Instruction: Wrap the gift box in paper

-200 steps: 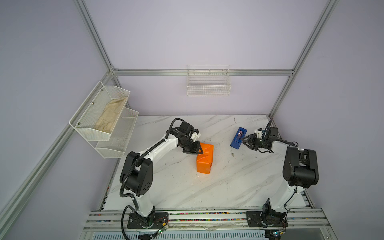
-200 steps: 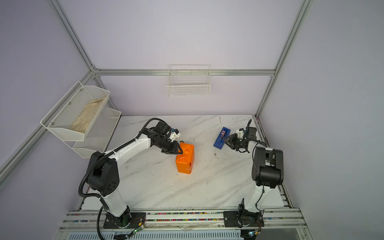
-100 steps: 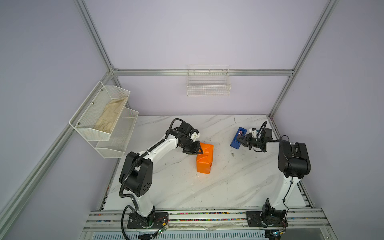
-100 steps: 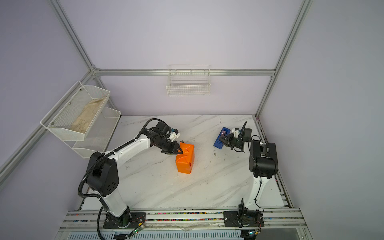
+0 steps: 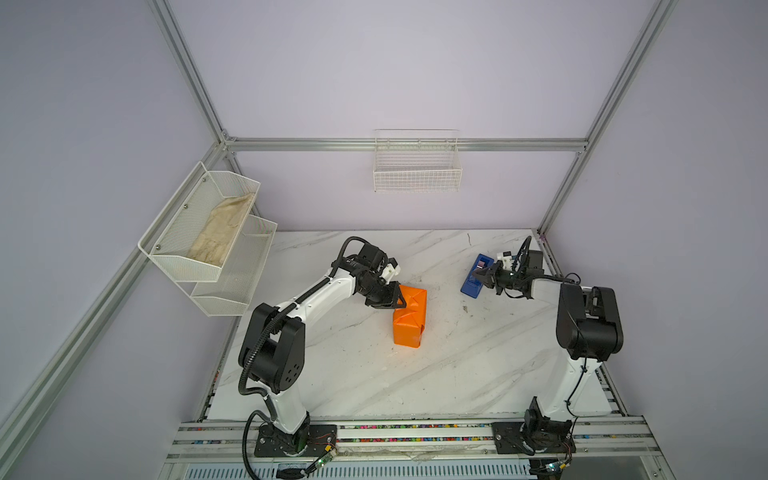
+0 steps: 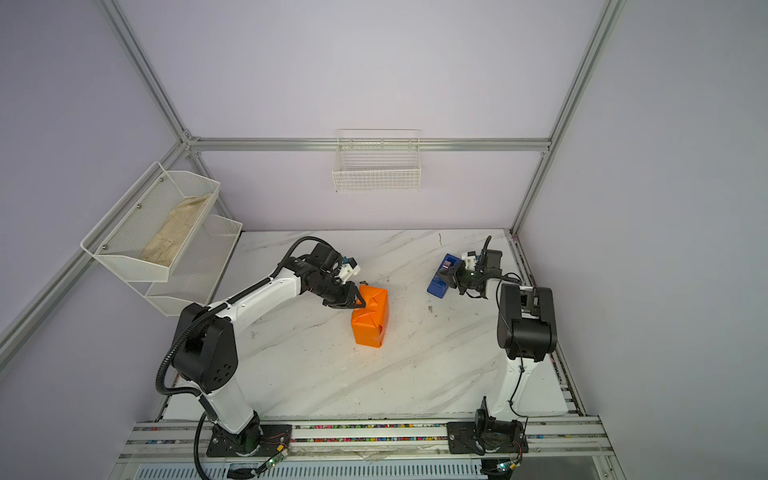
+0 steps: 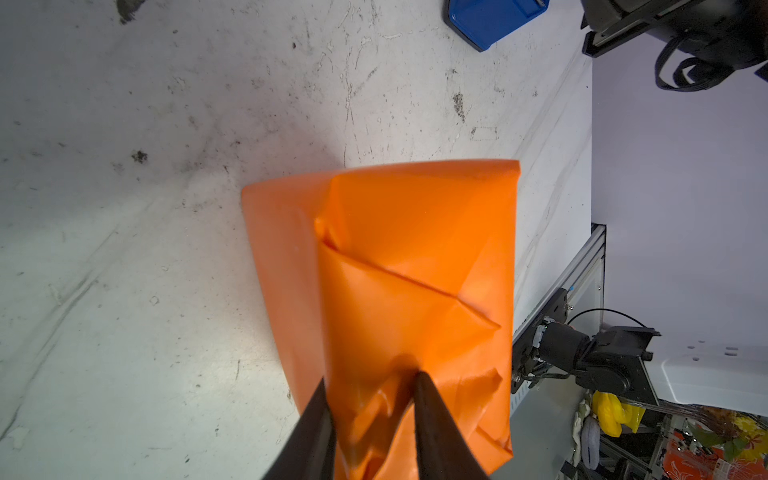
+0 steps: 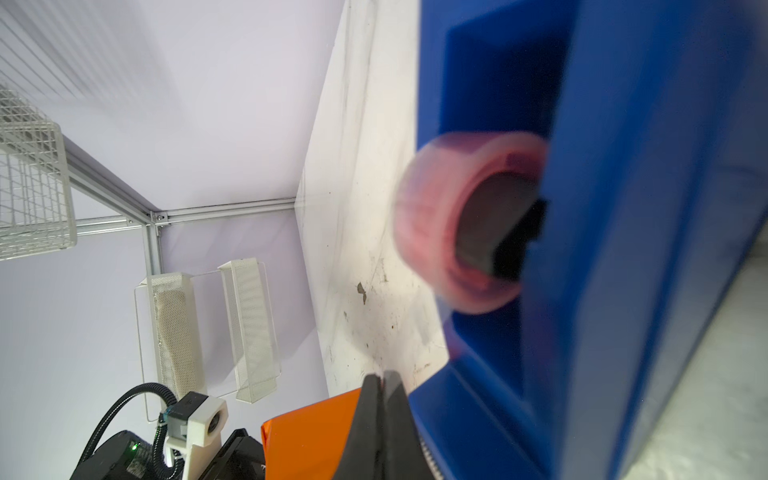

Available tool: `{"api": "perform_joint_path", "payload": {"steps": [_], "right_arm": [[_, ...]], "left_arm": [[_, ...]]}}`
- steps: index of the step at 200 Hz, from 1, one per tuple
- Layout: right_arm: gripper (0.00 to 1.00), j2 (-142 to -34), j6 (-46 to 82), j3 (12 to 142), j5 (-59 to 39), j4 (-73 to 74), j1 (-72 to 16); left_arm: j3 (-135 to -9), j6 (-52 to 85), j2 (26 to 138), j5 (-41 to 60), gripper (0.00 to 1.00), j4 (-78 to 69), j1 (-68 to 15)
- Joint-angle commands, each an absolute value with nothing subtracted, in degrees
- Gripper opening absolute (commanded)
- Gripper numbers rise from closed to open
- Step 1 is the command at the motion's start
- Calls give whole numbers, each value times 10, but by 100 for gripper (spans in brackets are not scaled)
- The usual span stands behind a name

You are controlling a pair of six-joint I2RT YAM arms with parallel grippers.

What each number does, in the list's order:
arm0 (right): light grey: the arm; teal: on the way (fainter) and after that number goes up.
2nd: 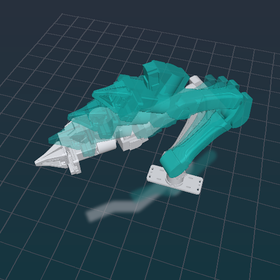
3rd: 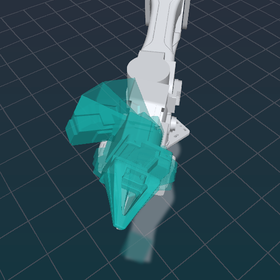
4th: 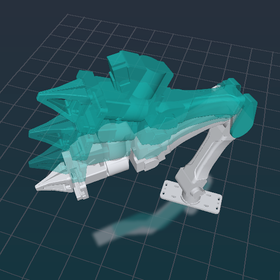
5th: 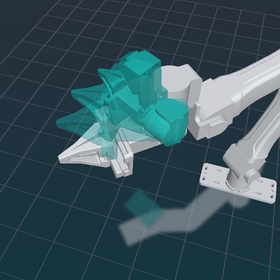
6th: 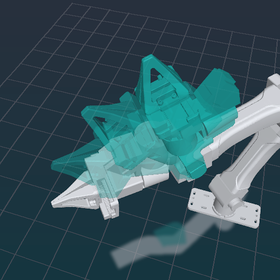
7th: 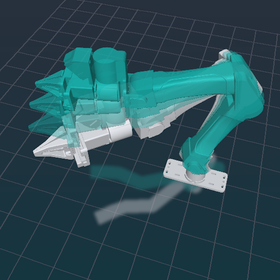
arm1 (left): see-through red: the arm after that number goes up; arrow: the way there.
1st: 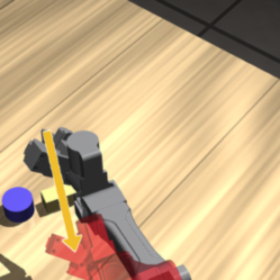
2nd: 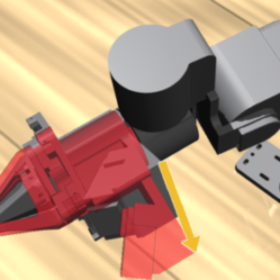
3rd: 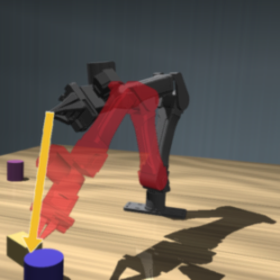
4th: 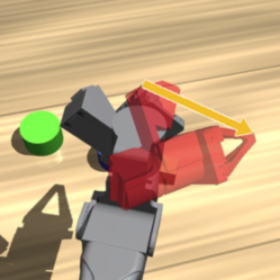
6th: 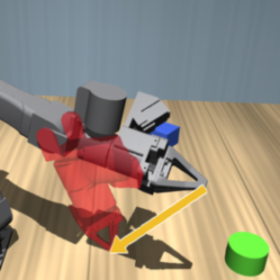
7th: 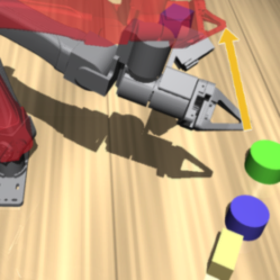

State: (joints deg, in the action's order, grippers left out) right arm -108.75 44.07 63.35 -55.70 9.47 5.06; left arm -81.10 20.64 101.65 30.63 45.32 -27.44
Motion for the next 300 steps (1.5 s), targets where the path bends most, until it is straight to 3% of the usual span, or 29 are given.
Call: {"api": "perform_joint_path", "payload": {"steps": [1, 66, 115, 158, 210, 229, 251, 300], "right_arm": [[0, -1030, 437, 619, -574, 67, 35], [0, -987, 428, 514, -558, 73, 10], [0, -1087, 328, 507, -540, 32, 5], [0, -1089, 270, 491, -358, -68, 20], [0, -1002, 262, 497, -315, -127, 23], [0, -958, 251, 515, -322, -165, 20], [0, -908, 249, 529, -395, -177, 0], [0, -844, 292, 581, -512, -174, -115]], "left_arm": [[-781, 209, 1024, 279, 30, 502, -286], [-778, 207, 1026, 278, 29, 502, -286], [-775, 206, 1027, 277, 29, 504, -286], [-771, 207, 1023, 273, 29, 506, -286], [-773, 205, 1022, 273, 29, 508, -286], [-774, 202, 1022, 274, 28, 509, -286], [-777, 182, 1025, 277, 28, 508, -287], [-796, 95, 1045, 296, 26, 509, -289]]}}
